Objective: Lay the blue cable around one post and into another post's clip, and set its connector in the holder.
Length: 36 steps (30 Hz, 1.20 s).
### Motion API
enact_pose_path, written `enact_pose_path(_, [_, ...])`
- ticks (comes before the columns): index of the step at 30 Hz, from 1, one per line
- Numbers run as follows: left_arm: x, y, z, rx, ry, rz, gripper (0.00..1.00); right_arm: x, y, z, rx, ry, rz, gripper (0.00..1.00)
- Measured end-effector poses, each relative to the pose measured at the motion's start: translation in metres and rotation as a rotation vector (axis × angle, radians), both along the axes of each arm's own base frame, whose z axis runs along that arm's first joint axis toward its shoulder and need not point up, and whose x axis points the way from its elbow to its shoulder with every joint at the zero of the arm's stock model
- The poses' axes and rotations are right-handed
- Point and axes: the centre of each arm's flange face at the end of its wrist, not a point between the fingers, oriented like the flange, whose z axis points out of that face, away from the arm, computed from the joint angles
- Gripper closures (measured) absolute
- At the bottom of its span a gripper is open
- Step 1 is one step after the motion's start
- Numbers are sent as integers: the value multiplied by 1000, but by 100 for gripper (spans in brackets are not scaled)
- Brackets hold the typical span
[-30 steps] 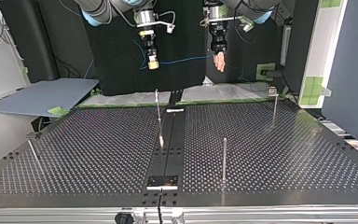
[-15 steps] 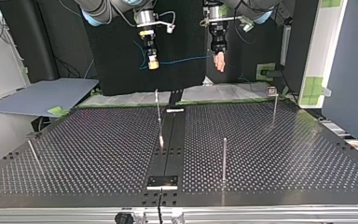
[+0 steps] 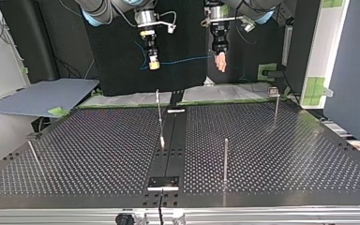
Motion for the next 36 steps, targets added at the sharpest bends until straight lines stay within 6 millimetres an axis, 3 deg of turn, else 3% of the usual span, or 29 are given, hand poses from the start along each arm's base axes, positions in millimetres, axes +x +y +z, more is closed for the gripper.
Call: enact_pose_path(36, [0, 0, 0, 0, 0, 0, 0, 0, 0, 0, 0, 0, 0, 42])
